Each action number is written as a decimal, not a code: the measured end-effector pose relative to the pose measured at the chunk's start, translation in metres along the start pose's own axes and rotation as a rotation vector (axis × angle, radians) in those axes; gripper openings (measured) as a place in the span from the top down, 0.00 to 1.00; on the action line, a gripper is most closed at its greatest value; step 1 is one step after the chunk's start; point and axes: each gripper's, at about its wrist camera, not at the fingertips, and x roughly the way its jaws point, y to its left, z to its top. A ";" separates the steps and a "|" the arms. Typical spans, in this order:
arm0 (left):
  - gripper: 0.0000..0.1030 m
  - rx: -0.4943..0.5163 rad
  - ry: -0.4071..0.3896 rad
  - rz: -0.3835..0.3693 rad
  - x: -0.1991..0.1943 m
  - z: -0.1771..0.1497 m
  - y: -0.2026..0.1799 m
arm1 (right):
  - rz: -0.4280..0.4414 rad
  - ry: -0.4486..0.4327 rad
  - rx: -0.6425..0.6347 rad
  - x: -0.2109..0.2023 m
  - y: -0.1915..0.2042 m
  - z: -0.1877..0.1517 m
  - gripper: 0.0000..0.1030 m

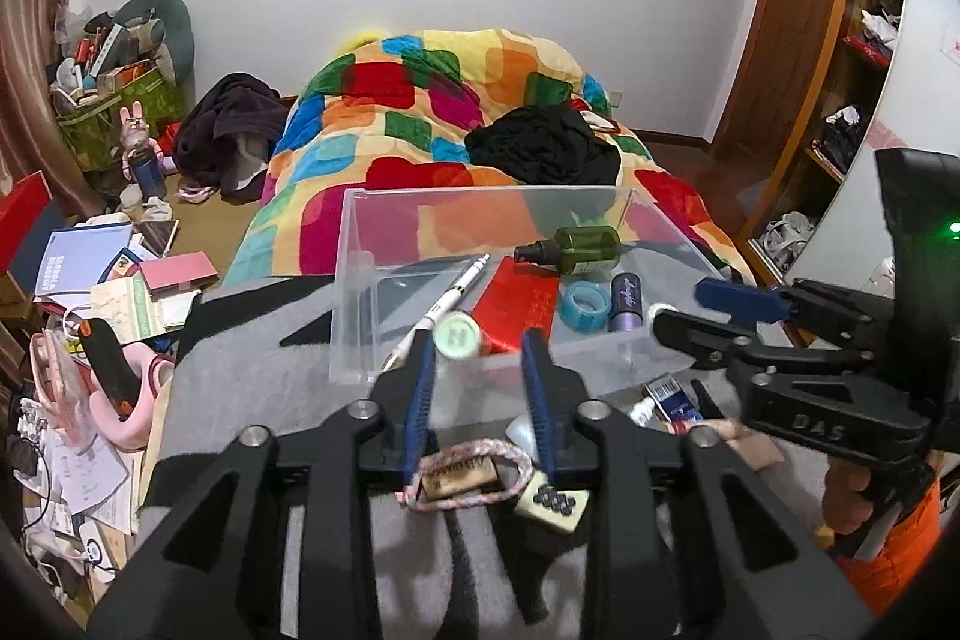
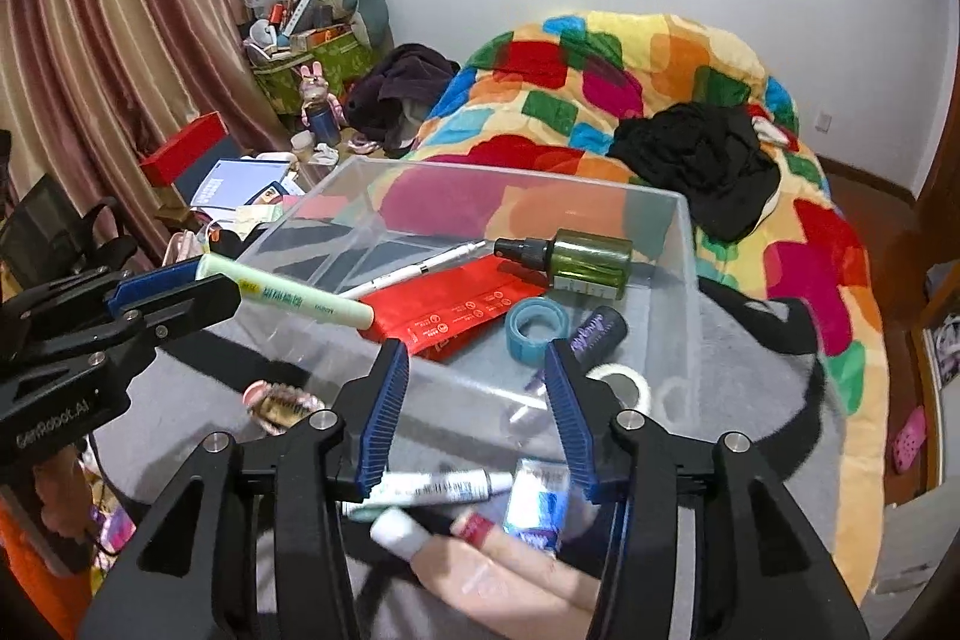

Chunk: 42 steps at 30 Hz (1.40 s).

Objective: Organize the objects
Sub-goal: 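Place the pale green tube and blue tape roll into the clear box, then move the right gripper toward the beige tubes while the left approaches the soap bar, then grasp the cream red-capped tube with the right while the left grasps the dotted white block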

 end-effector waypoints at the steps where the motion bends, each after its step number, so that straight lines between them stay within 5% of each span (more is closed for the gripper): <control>1: 0.63 0.004 -0.002 0.002 -0.002 -0.002 0.000 | -0.002 -0.007 -0.007 -0.004 0.001 -0.002 0.55; 5: 0.51 0.027 -0.011 0.011 -0.010 -0.013 -0.005 | -0.013 -0.030 -0.023 -0.021 -0.002 -0.013 0.49; 17: 0.45 0.067 0.057 -0.027 -0.006 -0.050 -0.019 | -0.077 0.009 -0.026 -0.030 -0.031 -0.049 0.48; 30: 0.45 0.129 0.192 -0.064 0.047 -0.073 -0.041 | 0.028 0.151 -0.001 0.014 -0.042 -0.077 0.49; 33: 0.45 0.117 0.210 -0.077 0.055 -0.076 -0.041 | 0.066 0.157 0.010 0.016 -0.043 -0.078 0.57; 38: 0.60 0.113 0.192 -0.072 0.054 -0.082 -0.040 | 0.076 0.162 -0.006 0.013 -0.041 -0.079 0.84; 42: 0.61 0.101 0.178 -0.067 0.047 -0.085 -0.036 | 0.057 0.159 -0.018 0.009 -0.039 -0.084 0.87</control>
